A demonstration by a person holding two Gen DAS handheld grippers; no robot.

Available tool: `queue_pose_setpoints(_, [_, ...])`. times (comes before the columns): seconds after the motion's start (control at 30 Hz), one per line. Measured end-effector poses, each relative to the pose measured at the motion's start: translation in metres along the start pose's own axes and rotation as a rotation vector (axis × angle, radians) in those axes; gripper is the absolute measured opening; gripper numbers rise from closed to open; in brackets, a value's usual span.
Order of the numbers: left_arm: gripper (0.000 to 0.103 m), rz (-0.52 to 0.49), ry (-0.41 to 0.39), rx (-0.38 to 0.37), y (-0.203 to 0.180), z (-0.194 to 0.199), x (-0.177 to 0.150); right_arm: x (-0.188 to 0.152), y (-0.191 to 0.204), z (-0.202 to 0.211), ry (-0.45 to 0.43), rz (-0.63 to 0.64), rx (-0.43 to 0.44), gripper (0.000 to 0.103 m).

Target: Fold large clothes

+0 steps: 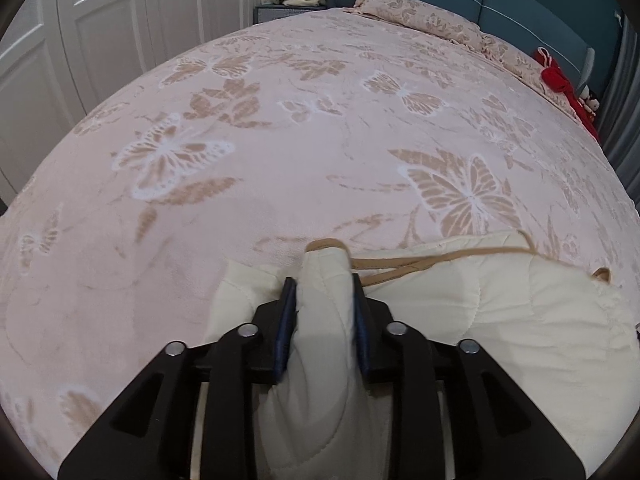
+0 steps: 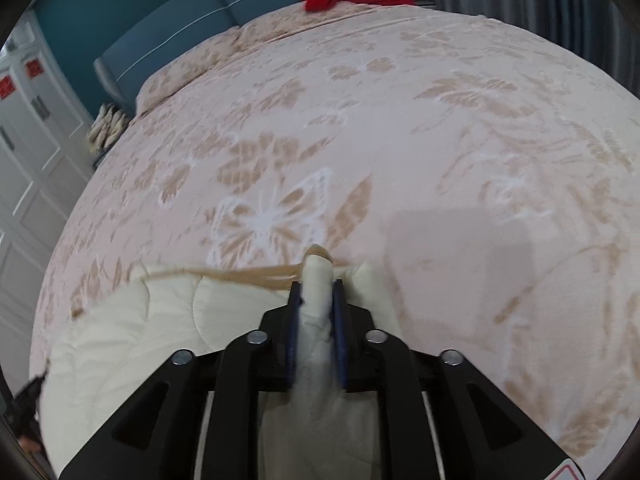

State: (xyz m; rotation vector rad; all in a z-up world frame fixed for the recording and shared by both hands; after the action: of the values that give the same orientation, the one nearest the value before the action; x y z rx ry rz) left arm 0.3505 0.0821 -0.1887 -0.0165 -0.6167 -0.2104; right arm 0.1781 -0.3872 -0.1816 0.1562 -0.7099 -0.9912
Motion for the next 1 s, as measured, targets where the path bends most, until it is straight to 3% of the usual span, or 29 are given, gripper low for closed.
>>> queue_pose_setpoints(0.07, [0.051,0.04,-0.039,0.024,0.016,0.026,0.006,0.015,-0.007,0.027,-0.06,-0.074,0.007,0.029])
queue_pose_setpoints(0.1, [0.059,0.05,-0.062,0.036,0.024,0.038,0.009,0.022,-0.01,0.038,-0.083,-0.095,0.005,0.03])
queue_pose_setpoints(0.17, [0.058,0.048,-0.092,0.067,0.038,0.065,0.019,0.035,-0.008,0.067,-0.125,-0.102,-0.017,0.031])
queue_pose_setpoints(0.23, [0.056,0.044,-0.116,0.101,0.041,0.086,0.03,0.033,0.017,0.086,-0.116,-0.05,0.034,0.031])
queue_pose_setpoints(0.3, [0.056,0.037,-0.152,0.052,0.026,0.108,0.048,0.017,0.056,0.093,-0.07,0.032,0.104,0.031])
queue_pose_setpoints(0.4, [0.056,-0.036,-0.176,-0.038,-0.027,0.124,0.067,-0.028,0.123,0.086,0.051,0.178,0.203,0.026])
queue_pose_setpoints(0.5, [0.056,-0.13,-0.122,-0.12,-0.082,0.11,0.064,-0.075,0.174,0.068,0.156,0.299,0.252,0.018])
queue_pose_setpoints(0.53, [0.056,-0.169,-0.09,-0.117,-0.099,0.098,0.059,-0.086,0.184,0.062,0.176,0.326,0.246,0.013])
queue_pose_setpoints(0.63, [0.053,-0.209,0.001,-0.117,-0.125,0.061,0.039,-0.115,0.202,0.03,0.264,0.362,0.213,0.012])
queue_pose_setpoints(0.77, [0.051,-0.231,0.07,-0.07,-0.133,0.023,0.014,-0.135,0.201,-0.004,0.291,0.426,0.135,0.011])
queue_pose_setpoints(1.0, [0.051,-0.244,0.064,-0.037,-0.136,0.002,0.001,-0.15,0.189,-0.034,0.305,0.437,0.107,0.003])
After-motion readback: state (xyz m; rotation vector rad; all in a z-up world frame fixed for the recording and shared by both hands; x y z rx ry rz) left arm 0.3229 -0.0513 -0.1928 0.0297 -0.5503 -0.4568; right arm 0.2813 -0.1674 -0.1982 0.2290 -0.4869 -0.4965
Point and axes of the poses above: each gripper's, at about its wrist camera, not at the fingertips, and z roughly against the way its jaws point, y to its left, x to its top, the point moved 7 cm from there along -z, roughly the way its jaws point, and after that the axes turned 14 degrees about -z, right-handed, at the moved point
